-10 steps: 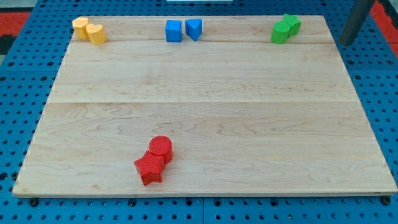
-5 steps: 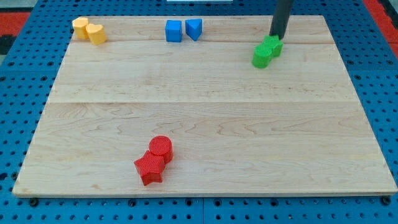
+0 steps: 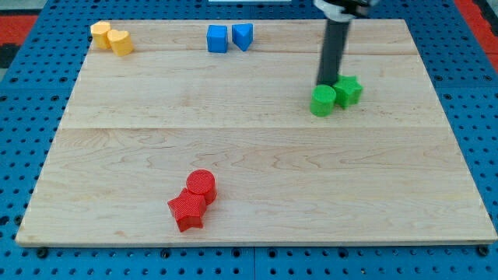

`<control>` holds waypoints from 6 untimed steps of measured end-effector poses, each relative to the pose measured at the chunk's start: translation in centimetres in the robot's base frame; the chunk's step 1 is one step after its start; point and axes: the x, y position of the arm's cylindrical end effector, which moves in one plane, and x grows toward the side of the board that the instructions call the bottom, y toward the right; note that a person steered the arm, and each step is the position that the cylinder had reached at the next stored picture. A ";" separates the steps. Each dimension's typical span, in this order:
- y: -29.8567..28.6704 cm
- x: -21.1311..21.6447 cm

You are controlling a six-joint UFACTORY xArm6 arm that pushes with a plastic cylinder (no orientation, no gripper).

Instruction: Move the green blocks towards the center right

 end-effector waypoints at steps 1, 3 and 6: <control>-3.1 -2.0; -9.7 3.6; -8.4 3.7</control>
